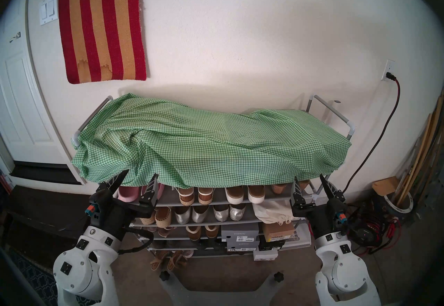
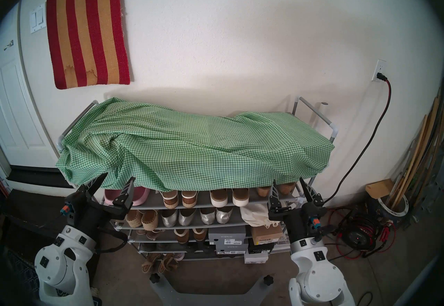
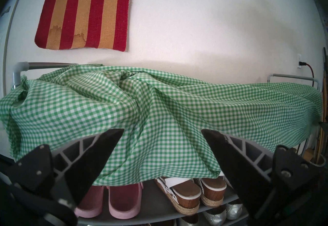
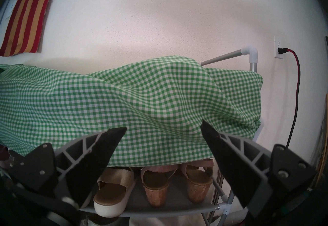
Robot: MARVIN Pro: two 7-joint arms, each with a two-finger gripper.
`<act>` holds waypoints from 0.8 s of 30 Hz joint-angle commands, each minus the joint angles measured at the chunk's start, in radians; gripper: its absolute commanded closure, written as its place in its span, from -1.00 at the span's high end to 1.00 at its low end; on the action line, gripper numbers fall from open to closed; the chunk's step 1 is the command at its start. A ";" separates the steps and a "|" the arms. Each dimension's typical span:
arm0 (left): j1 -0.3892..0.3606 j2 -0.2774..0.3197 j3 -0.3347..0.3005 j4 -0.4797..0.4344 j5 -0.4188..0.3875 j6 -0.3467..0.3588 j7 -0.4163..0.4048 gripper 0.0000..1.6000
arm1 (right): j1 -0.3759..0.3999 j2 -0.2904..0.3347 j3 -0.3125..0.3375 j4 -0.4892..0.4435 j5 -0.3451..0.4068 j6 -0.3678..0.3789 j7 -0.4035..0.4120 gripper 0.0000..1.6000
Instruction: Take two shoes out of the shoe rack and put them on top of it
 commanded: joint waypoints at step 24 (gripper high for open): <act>0.128 0.027 -0.109 0.086 -0.053 -0.032 -0.119 1.00 | -0.107 0.104 -0.088 0.036 -0.022 -0.030 0.199 1.00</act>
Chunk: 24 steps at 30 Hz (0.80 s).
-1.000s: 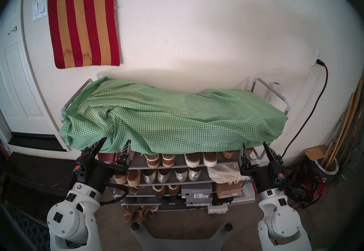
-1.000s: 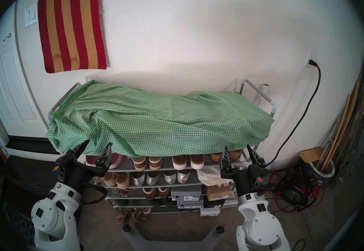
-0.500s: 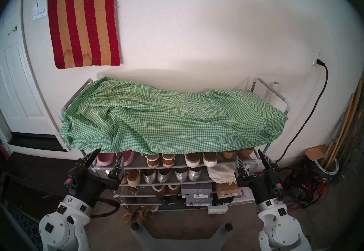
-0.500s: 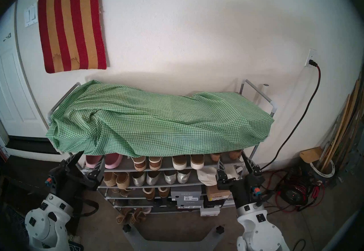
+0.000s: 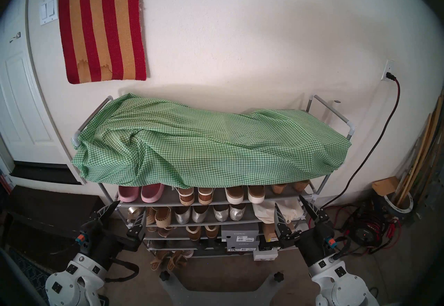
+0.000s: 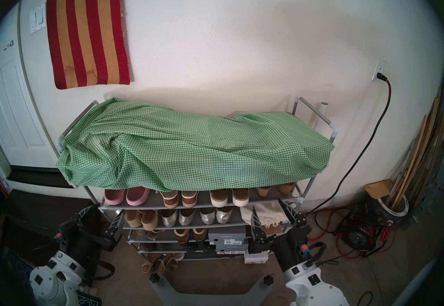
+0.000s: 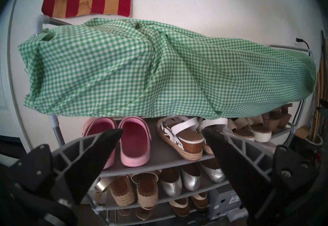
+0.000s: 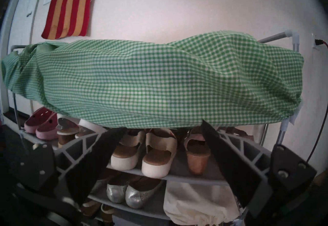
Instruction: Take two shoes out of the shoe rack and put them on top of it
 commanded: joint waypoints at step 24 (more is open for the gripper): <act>-0.100 0.026 0.096 0.072 0.080 0.044 0.009 1.00 | 0.242 -0.039 -0.164 0.132 -0.100 0.149 0.052 1.00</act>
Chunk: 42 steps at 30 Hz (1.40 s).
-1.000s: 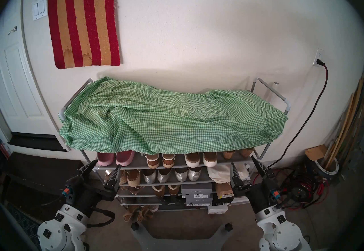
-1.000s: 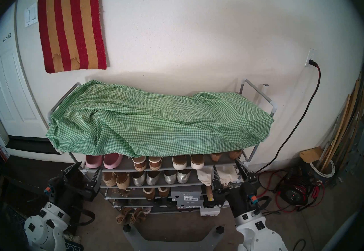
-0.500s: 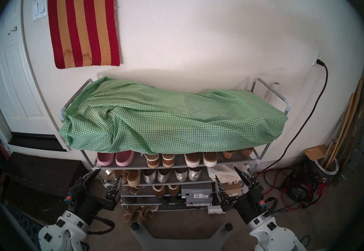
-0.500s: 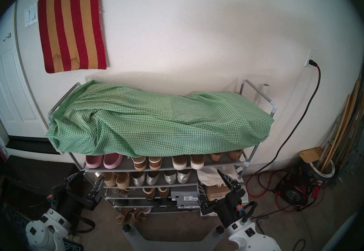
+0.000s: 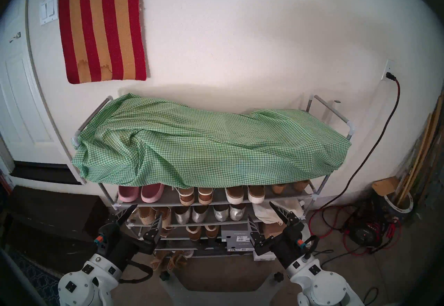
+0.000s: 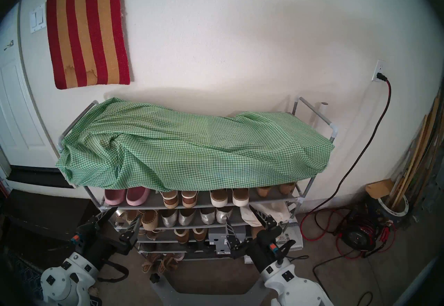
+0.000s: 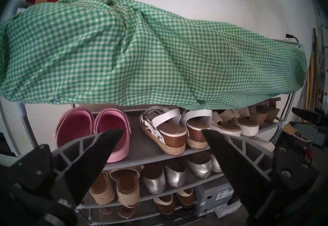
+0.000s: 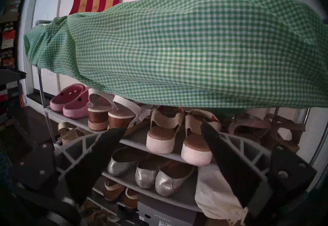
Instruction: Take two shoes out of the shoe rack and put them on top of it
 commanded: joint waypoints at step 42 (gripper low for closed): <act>-0.354 0.126 -0.062 0.292 0.043 0.081 0.114 1.00 | 0.393 -0.149 -0.140 0.213 0.005 0.255 -0.028 1.00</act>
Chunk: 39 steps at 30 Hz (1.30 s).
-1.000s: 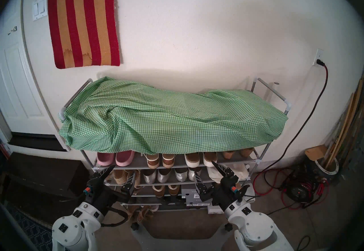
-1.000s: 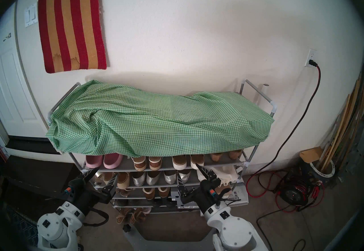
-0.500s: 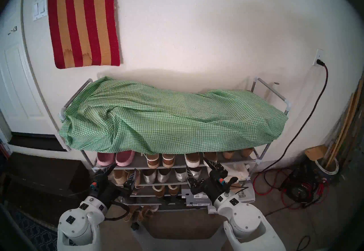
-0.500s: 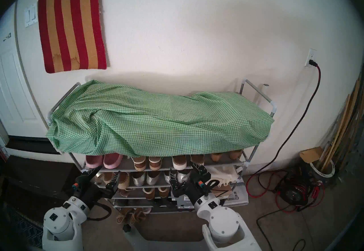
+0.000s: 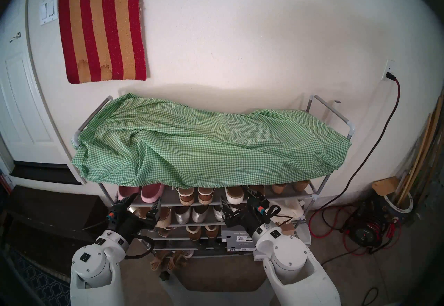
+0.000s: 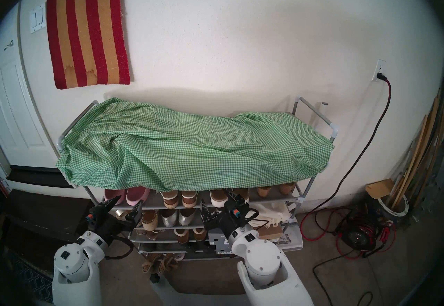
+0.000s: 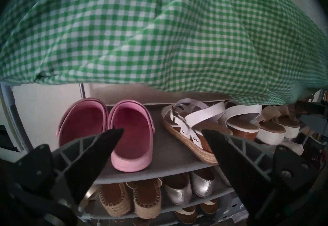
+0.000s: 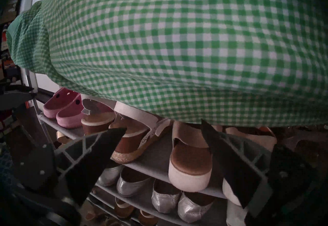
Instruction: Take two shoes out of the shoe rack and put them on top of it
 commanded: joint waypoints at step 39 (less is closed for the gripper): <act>-0.044 -0.018 -0.018 0.068 -0.028 -0.080 0.015 1.00 | 0.238 0.038 -0.292 0.185 0.076 0.046 -0.226 1.00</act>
